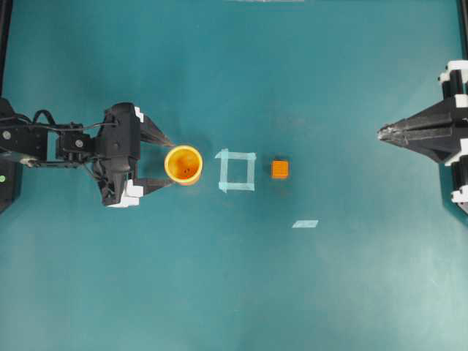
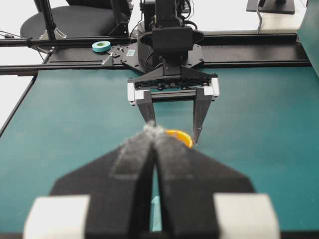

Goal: Move the cup to the right with left arm.
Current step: 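Close the left gripper around the orange cup's side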

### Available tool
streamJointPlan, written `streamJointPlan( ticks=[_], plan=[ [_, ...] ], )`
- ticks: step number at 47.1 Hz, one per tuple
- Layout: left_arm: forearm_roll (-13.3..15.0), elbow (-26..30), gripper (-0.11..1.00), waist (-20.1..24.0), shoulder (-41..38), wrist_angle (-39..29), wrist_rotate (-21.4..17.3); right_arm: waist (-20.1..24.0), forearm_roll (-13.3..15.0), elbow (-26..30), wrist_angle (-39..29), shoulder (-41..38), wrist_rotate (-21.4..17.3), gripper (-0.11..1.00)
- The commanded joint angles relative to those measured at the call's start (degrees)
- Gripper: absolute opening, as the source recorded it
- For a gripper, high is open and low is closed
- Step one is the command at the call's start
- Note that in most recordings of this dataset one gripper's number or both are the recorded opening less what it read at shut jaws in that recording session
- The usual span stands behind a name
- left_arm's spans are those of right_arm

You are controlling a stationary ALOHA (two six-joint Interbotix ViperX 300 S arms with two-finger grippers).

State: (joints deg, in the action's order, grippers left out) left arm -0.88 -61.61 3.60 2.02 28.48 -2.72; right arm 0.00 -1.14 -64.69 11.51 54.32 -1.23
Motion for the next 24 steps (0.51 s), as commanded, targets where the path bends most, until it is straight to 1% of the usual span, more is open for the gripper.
streamJointPlan(
  ticks=[1, 17, 24],
  plan=[
    [-0.1, 1.4, 0.84, -0.5, 0.2, 0.4, 0.0, 0.1, -0.2, 1.8, 0.1, -0.2, -0.1, -0.01],
    [0.0, 3.9, 0.85, -1.6, -2.4, 0.7, 0.1, 0.1, -0.2, 1.8, 0.2, -0.2, -0.1, -0.01],
    [-0.1, 5.3, 0.85, -1.6, -3.9, 2.9, 0.1, 0.1, -0.2, 1.8, 0.1, -0.3, -0.1, -0.01]
  ],
)
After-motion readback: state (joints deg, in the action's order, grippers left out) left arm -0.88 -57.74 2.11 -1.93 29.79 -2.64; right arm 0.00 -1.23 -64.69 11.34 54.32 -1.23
